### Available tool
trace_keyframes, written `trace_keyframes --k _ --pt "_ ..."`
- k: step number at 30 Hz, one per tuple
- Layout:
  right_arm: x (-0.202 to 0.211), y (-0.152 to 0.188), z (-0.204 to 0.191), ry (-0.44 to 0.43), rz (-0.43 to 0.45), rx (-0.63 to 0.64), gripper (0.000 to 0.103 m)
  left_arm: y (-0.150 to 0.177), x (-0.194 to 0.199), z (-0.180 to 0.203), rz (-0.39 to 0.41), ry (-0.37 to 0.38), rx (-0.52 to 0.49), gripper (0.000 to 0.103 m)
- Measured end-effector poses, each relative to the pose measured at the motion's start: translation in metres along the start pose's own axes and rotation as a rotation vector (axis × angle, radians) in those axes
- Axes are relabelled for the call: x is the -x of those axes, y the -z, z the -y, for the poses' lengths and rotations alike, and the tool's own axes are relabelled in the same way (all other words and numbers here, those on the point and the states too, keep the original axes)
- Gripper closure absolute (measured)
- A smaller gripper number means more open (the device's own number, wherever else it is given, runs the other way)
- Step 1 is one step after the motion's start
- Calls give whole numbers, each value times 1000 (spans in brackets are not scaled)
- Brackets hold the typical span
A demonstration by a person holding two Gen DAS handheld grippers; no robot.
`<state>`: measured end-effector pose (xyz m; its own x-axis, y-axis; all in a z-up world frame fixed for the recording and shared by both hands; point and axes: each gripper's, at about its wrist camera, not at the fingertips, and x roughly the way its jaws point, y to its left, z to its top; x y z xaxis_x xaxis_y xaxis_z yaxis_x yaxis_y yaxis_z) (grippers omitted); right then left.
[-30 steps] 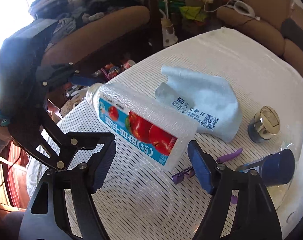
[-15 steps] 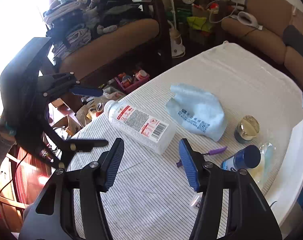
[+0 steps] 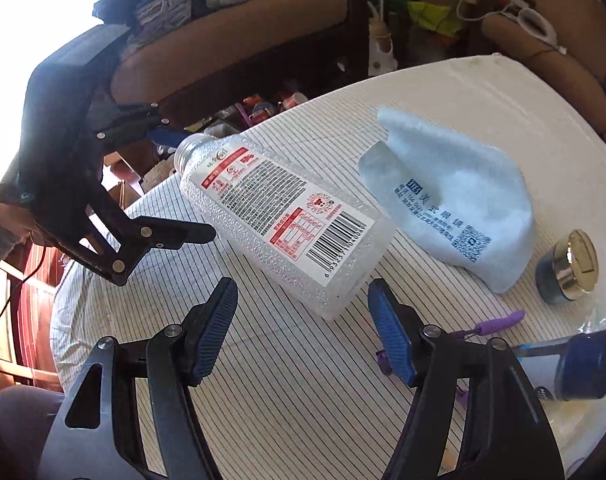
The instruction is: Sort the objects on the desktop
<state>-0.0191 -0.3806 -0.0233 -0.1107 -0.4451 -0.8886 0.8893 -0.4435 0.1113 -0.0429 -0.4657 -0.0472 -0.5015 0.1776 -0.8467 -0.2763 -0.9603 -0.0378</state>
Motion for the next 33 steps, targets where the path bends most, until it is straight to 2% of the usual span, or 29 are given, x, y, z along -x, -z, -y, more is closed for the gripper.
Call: trace_keyframes --k 3,9,10,11,12,15,18,21,24,25,29,33 --pt "5 0 4 0 27 -45 43 -2 8 -1 1 44 32 11" --pt "63 12 25 -201 131 -217 43 -7 59 29 22 117 -13 11" --pt "74 17 24 -235 147 -232 44 -7 69 40 37 151 -27 11" --pt "85 24 22 -278 163 -239 52 -6 78 53 49 169 -48 11" --pt "92 30 18 -291 166 -235 52 -5 85 68 49 168 -79 11" --pt "102 51 1 -234 135 -200 51 4 93 106 13 115 -184 11" --pt "101 71 6 -196 118 -240 48 16 85 108 -37 27 -212 11" --pt "94 80 13 -163 107 -247 47 26 69 78 -67 -74 -133 11" --pt "77 84 14 -141 83 -237 45 36 52 43 -74 -85 -22 10" --pt "71 84 14 -130 81 -238 45 37 46 34 -75 -79 19 11" --pt "50 75 26 -141 99 -312 46 29 37 12 -15 31 153 10" --pt "52 62 39 -184 170 -372 46 20 37 4 34 112 169 10"
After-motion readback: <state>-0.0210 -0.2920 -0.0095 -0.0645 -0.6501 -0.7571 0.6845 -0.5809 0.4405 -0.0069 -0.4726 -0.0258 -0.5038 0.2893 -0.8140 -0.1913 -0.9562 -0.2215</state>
